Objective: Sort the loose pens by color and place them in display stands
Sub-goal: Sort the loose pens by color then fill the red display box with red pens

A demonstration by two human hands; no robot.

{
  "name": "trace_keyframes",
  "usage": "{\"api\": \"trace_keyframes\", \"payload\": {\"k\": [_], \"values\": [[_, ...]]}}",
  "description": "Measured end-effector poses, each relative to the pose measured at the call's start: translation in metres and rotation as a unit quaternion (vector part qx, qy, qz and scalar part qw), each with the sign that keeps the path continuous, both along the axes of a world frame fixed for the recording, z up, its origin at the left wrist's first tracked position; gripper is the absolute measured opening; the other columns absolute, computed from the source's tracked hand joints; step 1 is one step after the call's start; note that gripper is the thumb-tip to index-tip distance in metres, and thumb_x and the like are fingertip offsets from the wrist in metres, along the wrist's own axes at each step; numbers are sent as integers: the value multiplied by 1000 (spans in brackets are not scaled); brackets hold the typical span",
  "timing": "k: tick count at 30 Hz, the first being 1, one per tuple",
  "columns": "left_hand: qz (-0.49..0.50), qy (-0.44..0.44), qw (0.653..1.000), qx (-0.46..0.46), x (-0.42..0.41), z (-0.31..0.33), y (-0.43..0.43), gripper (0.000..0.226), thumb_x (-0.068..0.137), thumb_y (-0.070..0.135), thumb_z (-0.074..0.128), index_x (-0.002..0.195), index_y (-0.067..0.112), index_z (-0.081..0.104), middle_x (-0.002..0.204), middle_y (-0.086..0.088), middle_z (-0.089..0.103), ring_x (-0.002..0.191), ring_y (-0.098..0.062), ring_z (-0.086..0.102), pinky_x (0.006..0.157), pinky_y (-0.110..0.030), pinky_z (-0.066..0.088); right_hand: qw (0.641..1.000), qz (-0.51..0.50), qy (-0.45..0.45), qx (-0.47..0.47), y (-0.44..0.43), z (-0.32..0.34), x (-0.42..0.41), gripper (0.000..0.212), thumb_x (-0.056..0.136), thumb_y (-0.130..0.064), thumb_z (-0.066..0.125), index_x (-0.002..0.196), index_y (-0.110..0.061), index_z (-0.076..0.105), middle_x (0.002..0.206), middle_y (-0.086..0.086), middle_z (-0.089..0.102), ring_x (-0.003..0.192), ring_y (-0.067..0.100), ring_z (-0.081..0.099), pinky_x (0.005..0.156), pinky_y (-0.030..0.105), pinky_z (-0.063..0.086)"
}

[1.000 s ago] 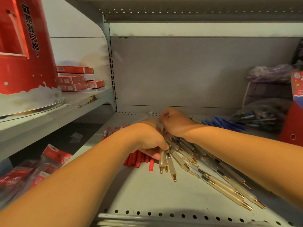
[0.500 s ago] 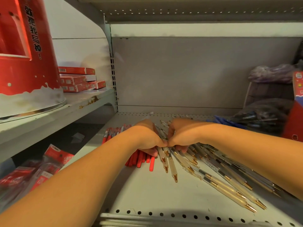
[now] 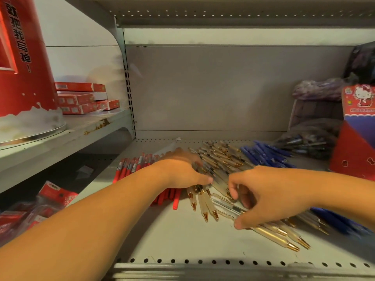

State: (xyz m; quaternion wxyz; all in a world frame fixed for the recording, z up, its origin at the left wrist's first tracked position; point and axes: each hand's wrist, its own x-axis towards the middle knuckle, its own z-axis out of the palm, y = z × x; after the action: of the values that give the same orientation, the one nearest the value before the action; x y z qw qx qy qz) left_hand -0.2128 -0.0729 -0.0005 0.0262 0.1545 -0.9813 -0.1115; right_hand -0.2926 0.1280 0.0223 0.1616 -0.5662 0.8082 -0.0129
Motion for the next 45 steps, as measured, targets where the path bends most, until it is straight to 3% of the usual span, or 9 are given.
{"api": "trace_keyframes", "payload": {"k": [7, 13, 18, 24, 28, 31, 34, 39, 45], "values": [[-16, 0, 999, 28, -2, -1, 5, 26, 89, 41, 62, 113, 32, 64, 89, 18, 45, 73, -1, 46, 57, -20, 34, 993, 24, 113, -3, -2, -18, 8, 22, 76, -39, 64, 81, -27, 46, 74, -5, 50, 62, 12, 43, 52, 30, 35], [-32, -6, 997, 64, 5, 4, -2, 26, 89, 36, 63, 116, 32, 63, 95, 18, 49, 80, -1, 48, 61, -21, 35, 995, -21, -10, -99, -11, -3, -11, 22, 78, -30, 68, 73, -24, 47, 65, -7, 44, 48, 3, 41, 45, 16, 38], [-17, 7, 997, 78, 8, 7, -5, 23, 87, 35, 65, 110, 32, 63, 97, 13, 56, 81, -3, 52, 64, -23, 38, 988, -65, -10, -137, -72, 1, -21, 16, 85, -30, 62, 80, -20, 51, 63, 0, 55, 47, 14, 48, 46, 25, 43], [4, -11, 997, 74, 7, 8, -6, 22, 86, 37, 63, 107, 31, 62, 98, 8, 59, 83, -7, 54, 64, -26, 42, 991, -61, 6, -121, -75, -5, -30, 36, 94, -48, 54, 89, -13, 61, 65, 1, 59, 52, 12, 51, 53, 27, 44], [14, 23, 997, 66, 0, 5, 0, 26, 92, 45, 56, 113, 31, 53, 109, 1, 57, 92, -16, 57, 72, -30, 46, 990, -77, 60, -102, -27, 1, -42, 30, 90, -56, 55, 92, -26, 57, 84, -3, 61, 71, 12, 54, 59, 25, 42], [-29, -4, 999, 32, -4, -2, 10, 49, 92, 62, 48, 136, 42, 42, 131, 1, 50, 108, -18, 54, 82, -30, 43, 985, -128, 115, -2, 4, -1, -39, 57, 73, -80, 54, 97, -29, 49, 89, -12, 53, 78, 7, 52, 61, 23, 38], [-63, -36, 997, 22, -4, -9, 16, 52, 91, 65, 47, 138, 43, 43, 128, 3, 49, 96, -12, 49, 83, -28, 38, 975, -167, 133, 62, 20, -6, -36, 81, 60, -90, 55, 113, -30, 40, 95, -15, 48, 85, 6, 50, 68, 24, 40], [-67, -20, 997, 33, -3, -9, 15, 36, 92, 58, 52, 123, 40, 52, 112, 5, 60, 88, -11, 60, 84, -34, 51, 978, -157, 134, 34, 20, -10, -33, 66, 70, -75, 62, 112, -28, 42, 91, -13, 53, 79, 4, 53, 59, 22, 39], [-55, -25, 998, 16, -1, -7, 16, 27, 90, 55, 56, 109, 35, 55, 106, 4, 51, 89, -15, 54, 85, -35, 48, 976, -140, 165, 21, 10, -22, -33, 32, 86, -52, 57, 99, -22, 54, 79, -5, 58, 69, 9, 55, 54, 23, 40]]}}
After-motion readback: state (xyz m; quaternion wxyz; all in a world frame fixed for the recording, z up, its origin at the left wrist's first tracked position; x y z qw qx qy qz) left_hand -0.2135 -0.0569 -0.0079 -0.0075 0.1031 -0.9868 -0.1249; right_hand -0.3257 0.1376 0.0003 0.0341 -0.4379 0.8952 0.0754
